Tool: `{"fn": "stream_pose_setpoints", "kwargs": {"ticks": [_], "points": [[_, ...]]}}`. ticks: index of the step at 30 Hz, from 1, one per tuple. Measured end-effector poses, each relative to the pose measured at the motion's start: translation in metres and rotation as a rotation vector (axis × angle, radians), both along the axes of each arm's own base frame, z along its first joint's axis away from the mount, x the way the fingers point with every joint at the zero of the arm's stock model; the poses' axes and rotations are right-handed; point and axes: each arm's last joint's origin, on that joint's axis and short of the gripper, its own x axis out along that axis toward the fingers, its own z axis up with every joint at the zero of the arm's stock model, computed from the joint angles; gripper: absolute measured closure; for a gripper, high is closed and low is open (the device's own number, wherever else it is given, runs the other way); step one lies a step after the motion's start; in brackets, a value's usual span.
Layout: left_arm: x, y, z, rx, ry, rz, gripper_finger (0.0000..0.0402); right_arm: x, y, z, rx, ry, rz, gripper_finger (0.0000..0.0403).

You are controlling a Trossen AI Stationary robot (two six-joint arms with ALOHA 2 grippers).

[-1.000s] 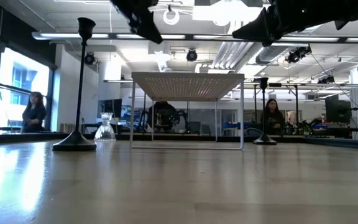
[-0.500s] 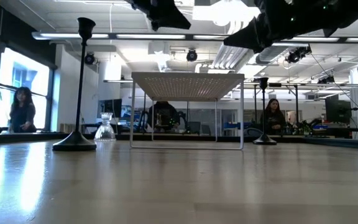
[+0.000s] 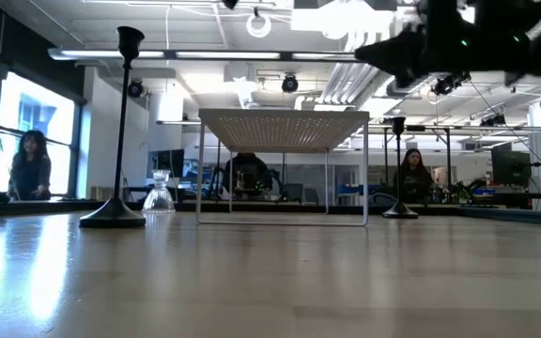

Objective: Pick & Place candle stick holders
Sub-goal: Put the bottom transparent candle holder on the shelf aligned with the other transparent candle holder

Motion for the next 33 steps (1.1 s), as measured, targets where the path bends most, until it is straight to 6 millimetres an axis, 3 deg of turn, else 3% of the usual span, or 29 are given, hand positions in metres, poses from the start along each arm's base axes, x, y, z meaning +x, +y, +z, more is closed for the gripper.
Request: {"fn": "stream_pose_setpoints", "kwargs": {"ticks": [9, 16, 23, 28, 33], "points": [[-0.039, -0.062, -0.002, -0.143, 0.166, 0.028, 0.0401, -0.047, 0.008, -0.042, 0.081, -0.187, 0.009, 0.0403], [-0.074, -0.091, 0.000, -0.273, 0.367, 0.202, 0.0401, -0.044, 0.012, -0.041, 0.067, -0.168, 0.030, 0.0403], [-0.105, -0.102, -0.002, -0.366, 0.585, 0.333, 0.0401, -0.044, 0.014, -0.040, 0.044, -0.168, 0.037, 0.0403], [-0.110, -0.118, -0.008, -0.469, 0.745, 0.259, 0.0401, -0.044, 0.014, -0.040, 0.044, -0.167, 0.037, 0.0403], [-0.092, -0.143, -0.029, -0.475, 0.844, 0.201, 0.0400, -0.044, 0.014, -0.040, 0.043, -0.167, 0.037, 0.0403]]}}
